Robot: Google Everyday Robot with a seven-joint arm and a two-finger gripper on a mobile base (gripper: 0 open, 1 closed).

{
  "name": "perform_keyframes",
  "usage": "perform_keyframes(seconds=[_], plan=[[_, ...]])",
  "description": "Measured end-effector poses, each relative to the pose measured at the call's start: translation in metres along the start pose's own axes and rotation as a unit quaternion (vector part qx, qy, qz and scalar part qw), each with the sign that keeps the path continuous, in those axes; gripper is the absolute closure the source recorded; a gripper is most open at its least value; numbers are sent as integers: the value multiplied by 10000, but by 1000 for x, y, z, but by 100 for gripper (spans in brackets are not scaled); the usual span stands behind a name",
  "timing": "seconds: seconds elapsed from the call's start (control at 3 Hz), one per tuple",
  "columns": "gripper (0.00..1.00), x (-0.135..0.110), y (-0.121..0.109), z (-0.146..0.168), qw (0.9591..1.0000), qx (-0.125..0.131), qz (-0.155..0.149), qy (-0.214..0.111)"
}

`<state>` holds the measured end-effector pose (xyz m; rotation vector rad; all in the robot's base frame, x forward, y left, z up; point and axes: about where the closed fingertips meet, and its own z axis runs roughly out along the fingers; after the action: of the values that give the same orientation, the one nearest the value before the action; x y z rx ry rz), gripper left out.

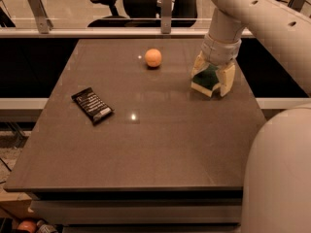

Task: Move sponge near rxbar chocolate

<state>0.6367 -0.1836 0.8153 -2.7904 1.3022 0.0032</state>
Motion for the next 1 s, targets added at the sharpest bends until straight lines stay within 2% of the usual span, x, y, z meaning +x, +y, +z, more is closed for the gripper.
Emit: perform_keyframes(seconds=[0.67,1.0], plan=[[87,0,-1,-5,10000,12,-3,5],[100,0,-1,-4,10000,13,-2,5]])
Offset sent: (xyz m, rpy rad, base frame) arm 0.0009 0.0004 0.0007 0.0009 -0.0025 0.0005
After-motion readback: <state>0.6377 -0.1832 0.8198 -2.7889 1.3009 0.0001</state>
